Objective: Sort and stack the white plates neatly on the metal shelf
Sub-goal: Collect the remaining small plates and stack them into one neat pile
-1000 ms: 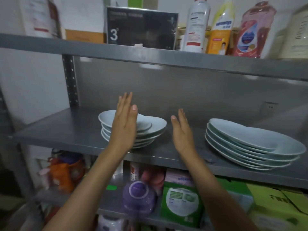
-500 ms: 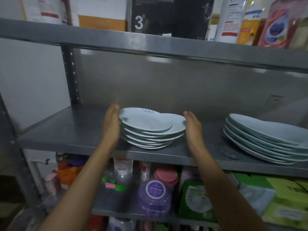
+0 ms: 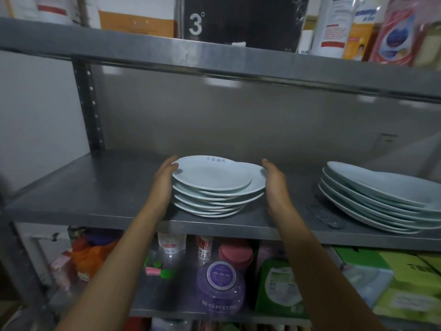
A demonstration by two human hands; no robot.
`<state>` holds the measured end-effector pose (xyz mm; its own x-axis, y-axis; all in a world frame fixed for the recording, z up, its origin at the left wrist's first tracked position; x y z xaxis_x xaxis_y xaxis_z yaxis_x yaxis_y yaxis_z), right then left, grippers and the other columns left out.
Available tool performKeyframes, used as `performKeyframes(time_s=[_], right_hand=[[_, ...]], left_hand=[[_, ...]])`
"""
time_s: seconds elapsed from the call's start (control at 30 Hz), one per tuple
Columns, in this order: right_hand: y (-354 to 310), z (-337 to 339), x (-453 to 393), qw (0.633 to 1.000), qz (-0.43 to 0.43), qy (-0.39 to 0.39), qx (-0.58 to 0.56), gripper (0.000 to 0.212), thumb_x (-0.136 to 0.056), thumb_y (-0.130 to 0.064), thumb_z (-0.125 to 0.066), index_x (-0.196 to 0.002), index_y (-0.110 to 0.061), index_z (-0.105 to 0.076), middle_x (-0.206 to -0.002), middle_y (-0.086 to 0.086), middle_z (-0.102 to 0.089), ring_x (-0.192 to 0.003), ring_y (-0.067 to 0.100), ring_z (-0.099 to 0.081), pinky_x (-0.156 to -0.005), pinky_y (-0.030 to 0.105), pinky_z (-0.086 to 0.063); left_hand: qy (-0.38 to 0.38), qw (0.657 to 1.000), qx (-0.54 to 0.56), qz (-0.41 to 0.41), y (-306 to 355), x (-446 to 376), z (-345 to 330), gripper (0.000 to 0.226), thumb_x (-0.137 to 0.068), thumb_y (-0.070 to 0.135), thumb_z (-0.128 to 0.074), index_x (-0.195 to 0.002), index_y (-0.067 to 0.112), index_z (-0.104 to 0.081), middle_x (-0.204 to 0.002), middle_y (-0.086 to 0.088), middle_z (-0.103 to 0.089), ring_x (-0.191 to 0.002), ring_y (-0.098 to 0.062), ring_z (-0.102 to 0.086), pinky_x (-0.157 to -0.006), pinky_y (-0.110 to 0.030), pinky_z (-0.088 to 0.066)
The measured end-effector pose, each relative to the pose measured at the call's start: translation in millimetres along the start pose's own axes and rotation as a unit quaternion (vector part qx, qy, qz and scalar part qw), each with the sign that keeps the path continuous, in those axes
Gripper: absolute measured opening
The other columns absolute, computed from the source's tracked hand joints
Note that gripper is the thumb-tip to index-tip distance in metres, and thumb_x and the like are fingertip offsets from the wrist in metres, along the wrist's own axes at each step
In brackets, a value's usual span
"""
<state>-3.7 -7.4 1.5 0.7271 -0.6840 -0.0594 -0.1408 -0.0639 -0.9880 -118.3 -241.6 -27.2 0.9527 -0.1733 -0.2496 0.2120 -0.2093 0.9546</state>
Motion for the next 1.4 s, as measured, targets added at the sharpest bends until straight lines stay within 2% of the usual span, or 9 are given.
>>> performKeyframes(time_s=[0.1,0.57,0.77,0.9,1.07,1.13,1.2,1.3,1.4], right_hand=[[4,-1,-5,1.0,0.003,0.012,-0.014,0.037,-0.088,-0.032,-0.055,-0.112,-0.005,-0.066,-0.111,0.011,-0.069,-0.104,0.028,-0.064,-0.1,0.045,-0.045],[17,-14,-8,0.999,0.026,0.016,0.019,0.034,-0.084,-0.034,-0.054,-0.107,-0.012,-0.068,-0.107,0.006,-0.07,-0.1,0.026,-0.065,-0.097,0.042,-0.048],[25,-24,-10,0.998,0.062,-0.01,0.02,0.023,-0.088,-0.026,-0.053,-0.072,-0.019,-0.069,-0.072,-0.016,-0.072,-0.072,0.001,-0.066,-0.071,0.025,-0.049],[29,-22,-8,0.995,0.095,-0.015,0.03,0.027,-0.09,-0.021,-0.052,-0.067,-0.025,-0.066,-0.065,-0.029,-0.066,-0.06,-0.015,-0.058,-0.057,0.006,-0.042],[27,-18,-11,0.992,0.098,-0.041,0.068,0.02,-0.088,-0.031,-0.055,-0.101,-0.024,-0.069,-0.096,-0.019,-0.068,-0.089,-0.002,-0.061,-0.083,0.02,-0.046],[24,-15,-17,0.993,0.094,-0.048,0.055,0.019,-0.089,-0.027,-0.055,-0.085,-0.031,-0.074,-0.084,-0.022,-0.07,-0.077,-0.01,-0.062,-0.071,0.006,-0.046],[24,-14,-24,0.995,0.061,-0.063,0.039,0.026,-0.089,-0.026,-0.056,-0.07,-0.027,-0.074,-0.076,-0.015,-0.072,-0.07,-0.005,-0.066,-0.063,0.01,-0.049],[32,-16,-30,0.994,0.032,-0.096,0.038,0.016,-0.09,-0.025,-0.053,-0.088,-0.022,-0.069,-0.094,-0.009,-0.071,-0.087,0.004,-0.066,-0.078,0.022,-0.049],[38,-21,-29,0.995,0.051,-0.077,0.039,0.021,-0.092,-0.018,-0.051,-0.082,-0.027,-0.067,-0.082,-0.021,-0.066,-0.073,-0.011,-0.062,-0.067,0.013,-0.044]], left_hand=[[0.019,1.0,0.007,-0.001,-4,0,-2,0.038,-0.09,0.019,-0.044,-0.125,0.02,-0.058,-0.12,-0.002,-0.063,-0.108,-0.018,-0.059,-0.083,-0.03,-0.047],[0.032,0.999,0.011,0.011,-4,-2,-1,0.04,-0.074,0.035,-0.044,-0.109,0.029,-0.065,-0.115,-0.003,-0.066,-0.107,-0.023,-0.061,-0.098,-0.045,-0.046],[0.012,1.0,-0.018,0.0,-5,2,-12,0.034,-0.076,0.032,-0.042,-0.101,0.034,-0.065,-0.105,0.011,-0.066,-0.105,-0.016,-0.061,-0.088,-0.034,-0.048],[0.011,1.0,-0.019,0.011,-9,5,-14,0.031,-0.079,0.041,-0.043,-0.099,0.036,-0.066,-0.11,0.007,-0.067,-0.106,-0.016,-0.061,-0.096,-0.041,-0.047],[0.007,0.998,-0.043,0.04,-8,-2,-9,0.04,-0.079,0.055,-0.047,-0.109,0.037,-0.065,-0.119,0.006,-0.064,-0.112,-0.018,-0.059,-0.102,-0.045,-0.042],[0.012,0.998,-0.039,0.05,-8,-4,-7,0.045,-0.078,0.059,-0.047,-0.114,0.036,-0.062,-0.121,0.007,-0.063,-0.115,-0.017,-0.057,-0.103,-0.042,-0.041],[-0.003,0.996,-0.023,0.084,-11,-4,-10,0.053,-0.076,0.061,-0.048,-0.117,0.03,-0.063,-0.121,0.001,-0.064,-0.113,-0.021,-0.059,-0.103,-0.046,-0.042],[0.009,0.997,-0.02,0.08,-12,-3,-14,0.05,-0.078,0.057,-0.047,-0.113,0.026,-0.065,-0.117,-0.003,-0.066,-0.109,-0.023,-0.061,-0.102,-0.047,-0.043],[0.021,0.996,0.0,0.087,-17,-2,-17,0.045,-0.083,0.054,-0.048,-0.113,0.025,-0.065,-0.114,-0.004,-0.068,-0.105,-0.023,-0.063,-0.1,-0.046,-0.044]])
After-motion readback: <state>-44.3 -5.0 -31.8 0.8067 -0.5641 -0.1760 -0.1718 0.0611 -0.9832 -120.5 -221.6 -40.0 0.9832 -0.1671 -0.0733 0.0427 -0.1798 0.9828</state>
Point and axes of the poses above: each hand's wrist, its own x-axis away from the middle knuckle, its own z-axis out of the back of the hand, y = z × x, the point moved 4 cm from there along -x, towards the middle knuckle
